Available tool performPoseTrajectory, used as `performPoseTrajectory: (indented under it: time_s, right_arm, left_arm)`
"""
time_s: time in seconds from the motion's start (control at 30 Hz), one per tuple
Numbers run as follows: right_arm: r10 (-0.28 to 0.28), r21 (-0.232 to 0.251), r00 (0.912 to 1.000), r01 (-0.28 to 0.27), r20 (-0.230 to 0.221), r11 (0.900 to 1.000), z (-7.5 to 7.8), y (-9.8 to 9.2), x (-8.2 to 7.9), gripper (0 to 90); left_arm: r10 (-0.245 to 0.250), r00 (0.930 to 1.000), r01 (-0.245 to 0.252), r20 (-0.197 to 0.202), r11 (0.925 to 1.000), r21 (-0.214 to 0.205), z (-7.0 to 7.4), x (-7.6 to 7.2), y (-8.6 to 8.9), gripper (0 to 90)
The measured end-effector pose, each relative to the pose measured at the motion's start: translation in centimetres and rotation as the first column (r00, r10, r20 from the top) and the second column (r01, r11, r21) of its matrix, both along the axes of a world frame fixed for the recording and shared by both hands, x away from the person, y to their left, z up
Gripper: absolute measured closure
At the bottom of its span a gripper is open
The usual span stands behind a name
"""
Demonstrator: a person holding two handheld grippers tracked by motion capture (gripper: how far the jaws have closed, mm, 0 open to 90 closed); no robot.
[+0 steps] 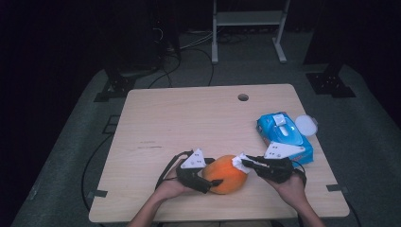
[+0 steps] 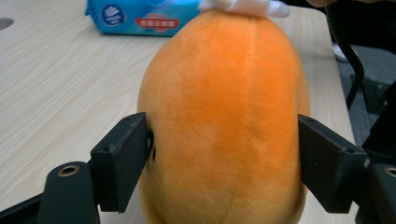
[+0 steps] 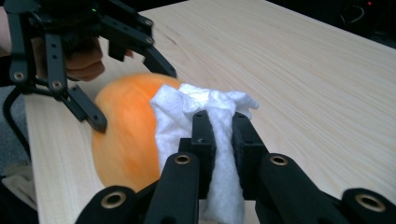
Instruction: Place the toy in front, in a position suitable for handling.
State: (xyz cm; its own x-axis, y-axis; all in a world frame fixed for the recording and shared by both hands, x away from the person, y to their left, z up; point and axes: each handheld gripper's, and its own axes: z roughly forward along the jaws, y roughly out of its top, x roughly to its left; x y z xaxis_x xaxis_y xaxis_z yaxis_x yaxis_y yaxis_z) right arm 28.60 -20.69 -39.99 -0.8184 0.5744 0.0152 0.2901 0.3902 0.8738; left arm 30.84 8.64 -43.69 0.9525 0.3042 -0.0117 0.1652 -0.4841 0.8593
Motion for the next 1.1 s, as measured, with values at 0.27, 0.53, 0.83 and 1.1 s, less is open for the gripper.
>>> performPoseTrajectory:
  time_s: [0.27,0.53,0.83,1.1]
  right_arm:
    - [0.059,-0.019,0.9975,-0.058,0.039,0.9981,0.5,2.1,-1.0,81.1]
    - [-0.029,0.0,0.9996,0.029,-0.002,0.9996,-0.1,-1.2,0.1,81.1]
    - [0.047,-0.018,0.9989,-0.047,0.004,0.9987,-0.1,0.3,-0.4,81.1]
    - [0.019,-0.001,0.9991,-0.019,-0.037,0.9998,-0.7,-0.3,0.0,81.1]
  left_arm:
    - [-0.005,1.0,0.005,-0.007,0.9999,0.01,-0.1,0.1,0.3,24.3]
    - [0.012,0.999,-0.013,-0.044,0.9997,-0.021,-0.5,0.7,0.8,25.4]
    - [0.038,0.9959,-0.043,-0.082,0.9975,-0.057,-0.7,1.1,1.1,25.7]
    - [0.066,0.9893,-0.077,-0.13,0.9934,-0.085,-0.9,1.6,1.3,25.8]
